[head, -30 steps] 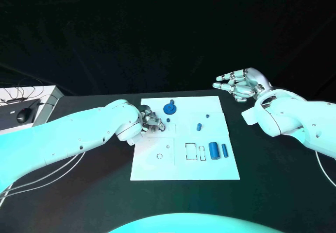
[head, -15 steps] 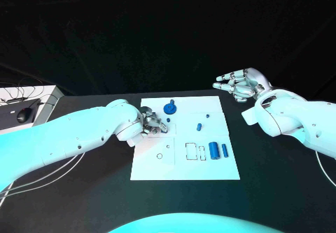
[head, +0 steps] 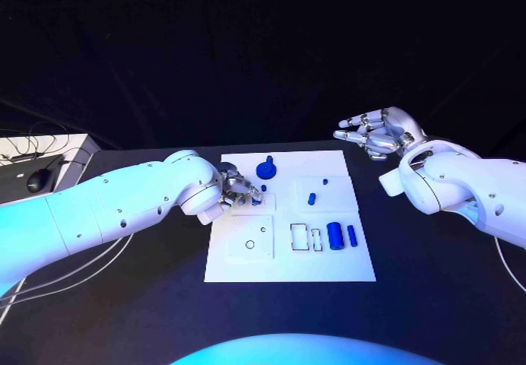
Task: Assemble the parts on the task board
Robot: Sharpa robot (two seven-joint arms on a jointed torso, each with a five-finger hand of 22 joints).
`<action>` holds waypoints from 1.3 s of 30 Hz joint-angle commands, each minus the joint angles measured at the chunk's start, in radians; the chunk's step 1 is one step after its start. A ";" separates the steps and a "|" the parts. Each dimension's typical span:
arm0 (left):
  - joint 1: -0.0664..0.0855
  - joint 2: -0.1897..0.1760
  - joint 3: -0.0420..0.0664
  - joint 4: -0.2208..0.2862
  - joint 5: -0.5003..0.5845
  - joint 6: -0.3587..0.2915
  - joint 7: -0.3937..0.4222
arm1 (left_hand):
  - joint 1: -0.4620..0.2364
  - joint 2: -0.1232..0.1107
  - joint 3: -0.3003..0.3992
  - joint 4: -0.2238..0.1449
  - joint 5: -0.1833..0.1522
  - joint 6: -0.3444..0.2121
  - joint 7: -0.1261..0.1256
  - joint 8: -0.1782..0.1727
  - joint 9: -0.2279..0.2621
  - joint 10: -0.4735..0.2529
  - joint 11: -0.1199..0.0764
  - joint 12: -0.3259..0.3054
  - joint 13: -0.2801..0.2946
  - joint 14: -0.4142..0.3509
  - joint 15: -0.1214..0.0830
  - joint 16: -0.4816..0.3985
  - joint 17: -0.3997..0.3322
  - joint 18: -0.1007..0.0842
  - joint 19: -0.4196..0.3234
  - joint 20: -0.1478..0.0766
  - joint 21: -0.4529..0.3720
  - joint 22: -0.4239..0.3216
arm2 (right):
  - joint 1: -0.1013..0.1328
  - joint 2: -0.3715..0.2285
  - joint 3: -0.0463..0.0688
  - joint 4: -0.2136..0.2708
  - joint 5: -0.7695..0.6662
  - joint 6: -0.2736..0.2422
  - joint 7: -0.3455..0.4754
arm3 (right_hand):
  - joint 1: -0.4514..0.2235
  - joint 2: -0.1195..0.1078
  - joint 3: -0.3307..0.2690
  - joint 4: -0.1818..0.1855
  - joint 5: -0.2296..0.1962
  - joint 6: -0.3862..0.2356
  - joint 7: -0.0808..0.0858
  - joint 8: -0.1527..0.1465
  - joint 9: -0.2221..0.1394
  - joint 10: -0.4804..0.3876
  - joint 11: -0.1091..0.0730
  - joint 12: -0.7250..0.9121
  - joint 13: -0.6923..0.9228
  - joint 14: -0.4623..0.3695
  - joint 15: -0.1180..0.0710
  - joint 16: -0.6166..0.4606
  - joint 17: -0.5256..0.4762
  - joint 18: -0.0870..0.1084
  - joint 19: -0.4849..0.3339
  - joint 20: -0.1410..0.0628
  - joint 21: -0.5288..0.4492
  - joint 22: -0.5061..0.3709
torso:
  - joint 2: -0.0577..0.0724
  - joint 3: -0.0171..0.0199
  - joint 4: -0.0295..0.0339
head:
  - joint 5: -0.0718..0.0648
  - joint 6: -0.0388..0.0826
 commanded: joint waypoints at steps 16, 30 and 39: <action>0.013 0.032 0.001 -0.048 -0.064 0.053 -0.010 | 0.041 0.020 0.008 -0.016 0.004 0.187 -0.098 -0.015 0.032 0.010 -0.009 0.006 0.001 0.007 0.002 0.011 0.002 -0.012 0.010 0.001 0.002 0.009 | -0.006 0.003 0.000 -0.003 -0.010 0.013 0.002 | -0.006 0.003 0.000 -0.006 0.005 0.000 0.009 0.003 0.001 -0.001 -0.008 0.001 0.000 0.002 0.000 -0.001 0.001 0.010 0.081 -0.002 0.005 0.179 | -0.001 -0.0001 -0.0013 | 0.004 -0.006; 0.015 0.044 -0.003 -0.066 -0.073 0.104 -0.041 | 0.038 0.021 0.014 -0.019 0.003 0.187 -0.097 -0.019 0.037 0.010 -0.009 0.005 0.003 0.006 0.002 0.012 0.001 -0.012 0.011 0.001 0.001 0.013 | -0.006 0.003 0.000 -0.002 -0.011 0.011 0.004 | -0.006 0.003 0.000 -0.006 0.005 0.000 0.009 0.003 0.001 -0.001 -0.008 0.001 0.000 0.002 0.000 -0.001 0.001 0.010 0.081 -0.002 0.005 0.179 | 0.000 -0.0014 0.0004 | 0.003 -0.010; 0.015 0.041 -0.004 -0.064 -0.073 0.113 -0.049 | 0.036 0.023 0.015 -0.020 0.004 0.187 -0.097 -0.019 0.039 0.009 -0.009 0.006 0.003 0.006 0.002 0.012 0.001 -0.012 0.010 0.001 0.000 0.014 | -0.006 0.003 0.000 -0.003 -0.011 0.011 0.004 | -0.006 0.003 0.000 -0.006 0.005 0.000 0.009 0.003 0.001 -0.001 -0.008 0.001 0.000 0.002 0.000 -0.001 0.001 0.010 0.081 -0.002 0.005 0.179 | 0.000 -0.0014 0.0001 | 0.004 -0.011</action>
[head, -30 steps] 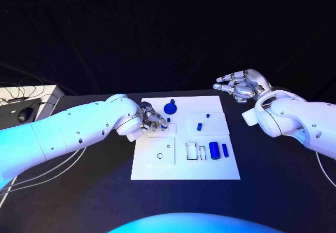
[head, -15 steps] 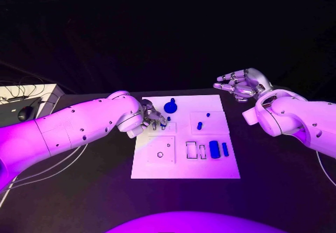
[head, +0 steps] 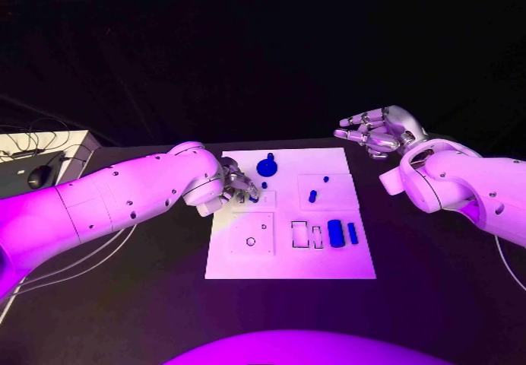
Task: Assemble the parts on the task board
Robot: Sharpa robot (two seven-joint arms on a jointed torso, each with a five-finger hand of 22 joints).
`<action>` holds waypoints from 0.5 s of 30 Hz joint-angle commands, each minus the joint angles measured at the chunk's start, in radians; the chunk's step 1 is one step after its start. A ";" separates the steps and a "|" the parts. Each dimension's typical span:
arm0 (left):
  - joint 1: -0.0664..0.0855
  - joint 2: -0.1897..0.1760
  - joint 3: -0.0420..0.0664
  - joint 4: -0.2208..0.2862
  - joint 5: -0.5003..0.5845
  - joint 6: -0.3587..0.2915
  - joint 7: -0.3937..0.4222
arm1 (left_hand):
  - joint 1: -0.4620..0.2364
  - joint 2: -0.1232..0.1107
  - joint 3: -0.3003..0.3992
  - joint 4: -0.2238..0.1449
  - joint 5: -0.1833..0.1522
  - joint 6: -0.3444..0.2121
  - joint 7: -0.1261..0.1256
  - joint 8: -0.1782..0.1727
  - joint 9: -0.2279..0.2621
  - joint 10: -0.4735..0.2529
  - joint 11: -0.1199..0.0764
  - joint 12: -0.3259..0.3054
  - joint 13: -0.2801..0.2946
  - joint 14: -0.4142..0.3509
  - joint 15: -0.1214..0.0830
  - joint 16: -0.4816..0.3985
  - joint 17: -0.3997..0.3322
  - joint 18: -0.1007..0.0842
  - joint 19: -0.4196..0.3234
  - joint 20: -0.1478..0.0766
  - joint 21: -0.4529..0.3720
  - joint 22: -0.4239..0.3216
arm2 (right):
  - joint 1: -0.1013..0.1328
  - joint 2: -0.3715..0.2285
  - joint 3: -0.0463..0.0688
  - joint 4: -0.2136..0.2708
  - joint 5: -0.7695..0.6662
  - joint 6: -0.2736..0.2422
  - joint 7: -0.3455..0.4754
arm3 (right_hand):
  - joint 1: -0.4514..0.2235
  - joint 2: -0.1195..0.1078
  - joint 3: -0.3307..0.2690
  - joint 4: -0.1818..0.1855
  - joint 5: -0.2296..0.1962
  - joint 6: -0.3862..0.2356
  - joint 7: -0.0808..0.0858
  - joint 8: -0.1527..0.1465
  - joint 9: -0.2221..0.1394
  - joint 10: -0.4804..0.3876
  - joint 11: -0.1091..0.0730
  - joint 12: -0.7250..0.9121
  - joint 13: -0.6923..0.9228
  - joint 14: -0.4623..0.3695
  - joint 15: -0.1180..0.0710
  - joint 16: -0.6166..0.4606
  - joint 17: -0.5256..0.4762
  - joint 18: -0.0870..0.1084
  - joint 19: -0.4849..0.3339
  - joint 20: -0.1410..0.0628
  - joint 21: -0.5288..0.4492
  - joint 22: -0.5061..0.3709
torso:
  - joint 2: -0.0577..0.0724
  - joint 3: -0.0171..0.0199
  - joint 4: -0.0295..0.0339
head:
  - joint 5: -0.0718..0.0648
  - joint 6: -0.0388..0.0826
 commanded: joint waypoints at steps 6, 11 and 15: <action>0.001 -0.001 0.000 0.003 -0.006 0.031 -0.013 | 0.026 0.025 0.004 -0.002 0.004 0.183 -0.098 0.004 0.039 0.000 -0.011 0.006 0.001 0.005 0.001 0.003 -0.001 -0.012 0.007 -0.002 0.000 0.001 | 0.000 0.000 0.000 0.000 -0.009 0.009 0.005 | -0.006 0.003 0.000 -0.006 0.005 -0.002 0.007 0.003 0.001 0.001 -0.006 0.001 0.000 0.002 0.000 -0.001 0.001 0.010 0.081 -0.002 0.005 0.179 | 0.000 0.0008 0.0000 | 0.001 -0.001; 0.001 -0.001 0.000 0.003 -0.006 0.031 -0.014 | 0.026 0.025 0.004 -0.002 0.004 0.183 -0.098 0.004 0.039 0.000 -0.011 0.006 0.001 0.005 0.001 0.003 -0.001 -0.012 0.007 -0.002 0.000 0.001 | 0.000 -0.001 0.000 0.000 -0.009 0.009 0.005 | -0.006 0.003 0.000 -0.006 0.005 -0.002 0.007 0.003 0.001 0.001 -0.006 0.001 0.000 0.002 0.000 -0.001 0.001 0.010 0.081 -0.002 0.005 0.179 | 0.000 0.0008 -0.0002 | 0.000 -0.002; 0.001 0.003 0.000 -0.001 -0.006 0.033 -0.016 | 0.023 0.027 0.007 -0.004 0.003 0.184 -0.098 0.004 0.041 0.000 -0.011 0.006 0.002 0.005 0.001 0.003 -0.002 -0.012 0.008 -0.002 -0.001 0.004 | 0.000 -0.001 0.000 0.000 -0.009 0.009 0.005 | -0.006 0.003 0.000 -0.006 0.005 -0.002 0.007 0.003 0.001 0.001 -0.006 0.001 0.000 0.002 0.000 -0.001 0.001 0.010 0.081 -0.002 0.005 0.179 | 0.000 0.0013 -0.0003 | 0.000 -0.003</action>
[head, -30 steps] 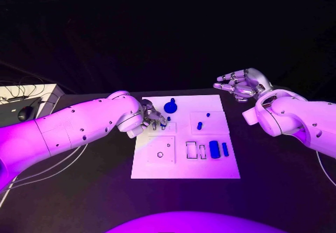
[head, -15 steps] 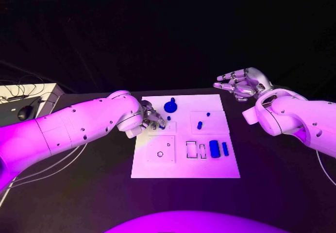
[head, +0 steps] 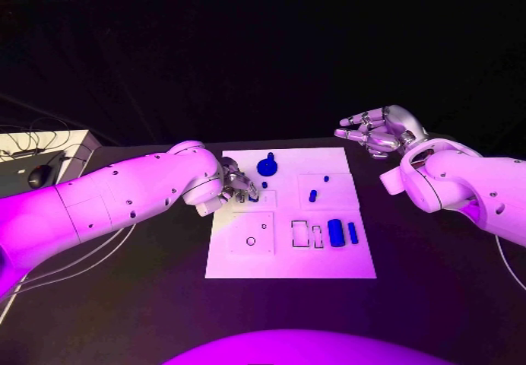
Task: Assemble the parts on the task board
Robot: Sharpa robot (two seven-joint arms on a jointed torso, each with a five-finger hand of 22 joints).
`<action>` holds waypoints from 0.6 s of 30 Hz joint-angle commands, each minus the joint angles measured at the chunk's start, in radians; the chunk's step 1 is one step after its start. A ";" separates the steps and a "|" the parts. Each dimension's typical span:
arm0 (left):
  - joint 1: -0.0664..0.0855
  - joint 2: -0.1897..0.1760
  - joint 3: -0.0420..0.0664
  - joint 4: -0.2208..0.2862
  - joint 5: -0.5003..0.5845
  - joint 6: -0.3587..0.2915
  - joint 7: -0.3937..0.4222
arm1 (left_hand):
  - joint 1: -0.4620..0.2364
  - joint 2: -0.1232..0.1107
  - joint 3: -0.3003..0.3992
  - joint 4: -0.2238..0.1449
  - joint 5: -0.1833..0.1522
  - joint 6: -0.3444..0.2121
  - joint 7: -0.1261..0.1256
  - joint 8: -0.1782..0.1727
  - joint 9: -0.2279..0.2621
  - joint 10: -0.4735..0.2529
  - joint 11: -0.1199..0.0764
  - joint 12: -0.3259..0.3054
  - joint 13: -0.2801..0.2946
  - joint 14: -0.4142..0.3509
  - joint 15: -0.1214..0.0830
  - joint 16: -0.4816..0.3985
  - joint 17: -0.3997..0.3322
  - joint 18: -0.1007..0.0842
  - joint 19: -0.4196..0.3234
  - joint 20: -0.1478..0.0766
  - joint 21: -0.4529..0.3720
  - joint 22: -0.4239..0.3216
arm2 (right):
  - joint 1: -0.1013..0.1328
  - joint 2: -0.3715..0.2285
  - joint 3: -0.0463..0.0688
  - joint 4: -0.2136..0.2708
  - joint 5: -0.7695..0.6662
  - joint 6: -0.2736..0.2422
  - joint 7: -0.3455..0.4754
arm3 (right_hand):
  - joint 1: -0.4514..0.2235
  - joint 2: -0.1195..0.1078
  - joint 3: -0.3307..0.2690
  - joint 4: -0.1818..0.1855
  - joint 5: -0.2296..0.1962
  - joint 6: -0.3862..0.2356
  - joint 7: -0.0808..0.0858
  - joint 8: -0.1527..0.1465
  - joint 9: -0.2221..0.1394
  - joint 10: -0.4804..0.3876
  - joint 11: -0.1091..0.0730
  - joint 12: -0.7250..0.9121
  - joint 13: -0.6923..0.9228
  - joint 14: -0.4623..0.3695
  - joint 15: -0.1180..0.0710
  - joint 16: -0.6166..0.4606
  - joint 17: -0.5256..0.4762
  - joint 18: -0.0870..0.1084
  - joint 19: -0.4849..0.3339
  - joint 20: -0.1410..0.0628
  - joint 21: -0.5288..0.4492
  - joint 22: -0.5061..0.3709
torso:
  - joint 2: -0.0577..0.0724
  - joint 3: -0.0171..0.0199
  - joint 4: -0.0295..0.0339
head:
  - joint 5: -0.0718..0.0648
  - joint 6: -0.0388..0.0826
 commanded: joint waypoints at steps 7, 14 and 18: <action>0.000 0.016 -0.004 -0.012 -0.004 0.031 -0.011 | 0.018 0.030 -0.004 -0.002 0.000 0.184 -0.099 0.005 0.043 0.001 -0.011 0.007 0.003 0.005 0.000 0.004 -0.001 -0.012 0.008 -0.002 -0.002 0.002 | 0.000 0.000 0.000 0.001 -0.008 0.009 0.005 | -0.006 0.003 0.000 -0.006 0.005 -0.002 0.007 0.003 0.001 0.001 -0.006 0.001 0.000 0.002 0.000 -0.001 0.001 0.010 0.081 -0.002 0.005 0.179 | 0.001 0.0006 -0.0013 | 0.000 -0.003; 0.000 0.021 -0.006 -0.015 -0.002 0.036 -0.011 | 0.040 0.068 -0.118 0.016 -0.016 0.199 -0.105 0.004 0.044 0.011 -0.011 0.009 0.002 0.006 0.002 0.010 0.005 -0.015 0.011 -0.001 -0.004 0.009 | 0.000 0.000 0.000 0.000 -0.008 0.010 0.005 | -0.006 0.003 0.000 -0.006 0.005 -0.002 0.007 0.003 0.001 0.001 -0.006 0.001 0.000 0.002 0.000 -0.001 0.001 0.010 0.081 -0.002 0.005 0.179 | 0.000 0.0006 -0.0004 | -0.001 -0.004; 0.000 0.022 -0.006 -0.014 0.000 0.039 -0.010 | 0.037 0.069 -0.124 0.019 -0.020 0.211 -0.109 0.009 0.045 0.020 -0.012 0.012 0.003 0.007 0.002 0.011 0.005 -0.017 0.012 -0.002 -0.003 0.011 | 0.000 0.002 0.000 -0.002 -0.008 0.010 0.005 | -0.006 0.003 0.000 -0.006 0.005 -0.002 0.007 0.003 0.001 0.001 -0.006 0.001 0.000 0.002 0.000 -0.001 0.001 0.010 0.081 -0.002 0.005 0.179 | -0.001 0.0007 -0.0002 | -0.001 -0.005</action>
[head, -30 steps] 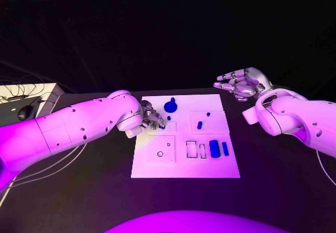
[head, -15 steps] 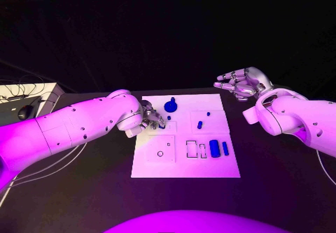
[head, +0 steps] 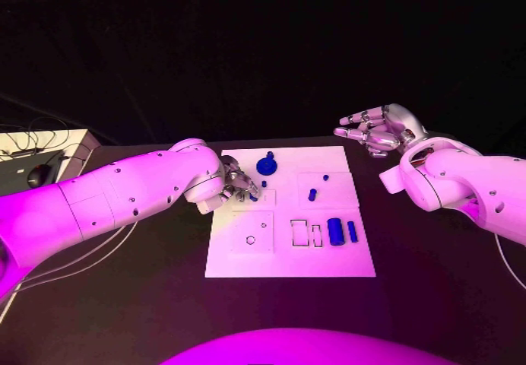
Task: Assemble the parts on the task board
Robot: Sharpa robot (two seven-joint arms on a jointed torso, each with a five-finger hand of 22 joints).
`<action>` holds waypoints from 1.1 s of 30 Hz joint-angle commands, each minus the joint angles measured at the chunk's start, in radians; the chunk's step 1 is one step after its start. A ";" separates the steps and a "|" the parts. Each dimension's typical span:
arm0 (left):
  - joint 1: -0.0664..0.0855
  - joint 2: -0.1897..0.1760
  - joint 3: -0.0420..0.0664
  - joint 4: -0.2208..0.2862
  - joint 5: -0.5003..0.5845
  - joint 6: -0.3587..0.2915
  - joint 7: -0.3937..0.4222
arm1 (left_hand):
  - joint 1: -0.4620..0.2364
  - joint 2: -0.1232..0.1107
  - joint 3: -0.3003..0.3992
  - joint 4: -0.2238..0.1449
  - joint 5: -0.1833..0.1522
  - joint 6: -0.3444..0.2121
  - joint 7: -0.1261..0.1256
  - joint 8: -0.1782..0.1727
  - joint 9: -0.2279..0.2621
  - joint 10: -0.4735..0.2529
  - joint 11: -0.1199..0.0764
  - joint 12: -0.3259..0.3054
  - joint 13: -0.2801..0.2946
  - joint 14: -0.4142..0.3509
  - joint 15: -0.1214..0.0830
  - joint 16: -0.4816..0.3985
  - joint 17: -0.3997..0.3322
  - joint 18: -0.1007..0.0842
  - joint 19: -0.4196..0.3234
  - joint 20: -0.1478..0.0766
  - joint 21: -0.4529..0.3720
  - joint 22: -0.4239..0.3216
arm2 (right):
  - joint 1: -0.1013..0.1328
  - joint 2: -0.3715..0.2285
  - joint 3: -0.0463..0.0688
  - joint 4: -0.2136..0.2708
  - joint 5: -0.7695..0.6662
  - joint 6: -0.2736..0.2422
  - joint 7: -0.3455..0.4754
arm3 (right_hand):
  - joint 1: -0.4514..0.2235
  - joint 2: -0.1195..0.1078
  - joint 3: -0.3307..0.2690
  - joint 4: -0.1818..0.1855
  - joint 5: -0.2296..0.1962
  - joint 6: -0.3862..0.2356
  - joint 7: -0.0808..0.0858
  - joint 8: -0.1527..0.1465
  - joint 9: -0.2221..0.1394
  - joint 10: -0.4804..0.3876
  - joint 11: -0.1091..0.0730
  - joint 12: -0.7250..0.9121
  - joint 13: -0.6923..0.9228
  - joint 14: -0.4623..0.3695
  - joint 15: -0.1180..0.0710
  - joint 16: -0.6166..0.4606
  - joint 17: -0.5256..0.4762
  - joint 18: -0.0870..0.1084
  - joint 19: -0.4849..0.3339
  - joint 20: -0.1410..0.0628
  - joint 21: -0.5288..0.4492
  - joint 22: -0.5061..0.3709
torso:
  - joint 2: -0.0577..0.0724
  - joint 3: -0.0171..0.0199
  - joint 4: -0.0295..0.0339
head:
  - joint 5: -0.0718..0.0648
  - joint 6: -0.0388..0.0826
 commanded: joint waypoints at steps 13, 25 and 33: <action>-0.004 0.006 -0.003 0.005 -0.002 0.016 0.005 | 0.044 0.033 -0.031 -0.005 -0.002 0.203 -0.109 0.007 0.019 0.024 -0.003 0.000 -0.003 0.008 0.001 0.008 0.000 -0.023 0.012 -0.003 0.002 0.011 | -0.001 0.002 0.000 -0.003 -0.007 0.011 0.005 | -0.006 0.003 0.000 -0.006 0.005 -0.002 0.008 0.003 0.001 0.001 -0.007 0.001 0.000 0.002 0.000 -0.001 0.001 0.010 0.081 -0.002 0.005 0.179 | 0.000 -0.0001 0.0006 | -0.001 0.000; -0.004 0.010 -0.003 0.005 -0.008 0.003 0.013 | 0.059 0.043 -0.112 0.004 -0.014 0.204 -0.111 0.008 0.018 0.026 -0.004 -0.004 0.001 0.007 0.000 0.007 -0.007 -0.023 0.013 -0.004 0.000 0.015 | -0.002 0.004 0.000 -0.005 -0.007 0.014 0.006 | -0.008 0.002 0.003 -0.007 0.005 -0.002 0.008 0.003 0.001 0.002 -0.007 0.000 0.000 0.002 0.000 -0.003 0.002 0.010 0.081 -0.002 0.004 0.179 | 0.000 0.0002 0.0011 | -0.003 0.001; -0.004 0.011 -0.003 0.004 -0.009 -0.003 0.015 | 0.070 0.036 -0.237 0.043 -0.013 0.206 -0.113 0.007 0.011 0.025 -0.006 -0.004 0.003 0.006 -0.001 0.008 -0.012 -0.024 0.013 -0.006 -0.004 0.019 | -0.004 0.003 0.000 -0.004 -0.007 0.012 0.006 | -0.008 0.002 0.003 -0.007 0.005 -0.002 0.008 0.003 0.001 0.002 -0.007 0.000 0.000 0.002 0.000 -0.003 0.002 0.010 0.081 -0.002 0.004 0.179 | 0.000 -0.0005 0.0005 | -0.005 0.002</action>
